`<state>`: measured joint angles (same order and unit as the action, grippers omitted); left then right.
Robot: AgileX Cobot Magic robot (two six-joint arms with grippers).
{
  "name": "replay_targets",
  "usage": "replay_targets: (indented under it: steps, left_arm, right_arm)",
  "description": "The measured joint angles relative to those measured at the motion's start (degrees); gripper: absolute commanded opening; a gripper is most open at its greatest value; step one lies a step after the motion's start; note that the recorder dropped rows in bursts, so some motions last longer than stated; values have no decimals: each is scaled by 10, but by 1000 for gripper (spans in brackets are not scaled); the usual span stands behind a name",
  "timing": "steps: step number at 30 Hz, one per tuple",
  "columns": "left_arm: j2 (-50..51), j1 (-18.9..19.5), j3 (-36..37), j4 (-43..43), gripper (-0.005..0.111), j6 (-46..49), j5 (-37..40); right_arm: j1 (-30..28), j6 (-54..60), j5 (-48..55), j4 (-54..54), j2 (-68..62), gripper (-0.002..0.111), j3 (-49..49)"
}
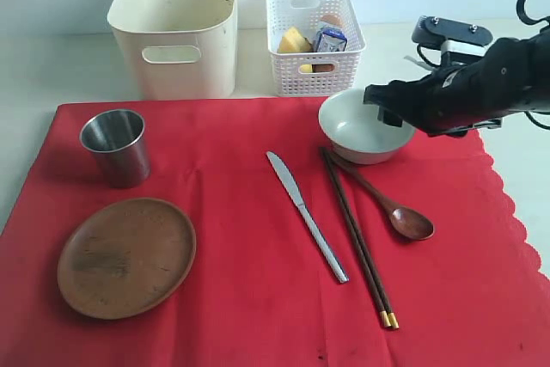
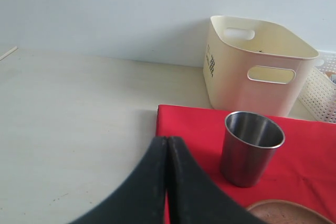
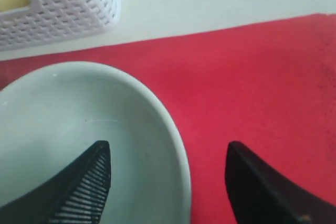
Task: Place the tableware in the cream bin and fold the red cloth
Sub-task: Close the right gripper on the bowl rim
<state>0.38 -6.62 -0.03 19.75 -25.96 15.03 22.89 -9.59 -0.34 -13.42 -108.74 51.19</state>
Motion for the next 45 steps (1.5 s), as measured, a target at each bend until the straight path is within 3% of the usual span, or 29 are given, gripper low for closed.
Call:
replay_targets:
  steps: [45]
  left_arm:
    - [0, 0, 0, 0, 2, 0, 0]
  right_arm:
    - [0, 0, 32, 0, -22, 55, 15]
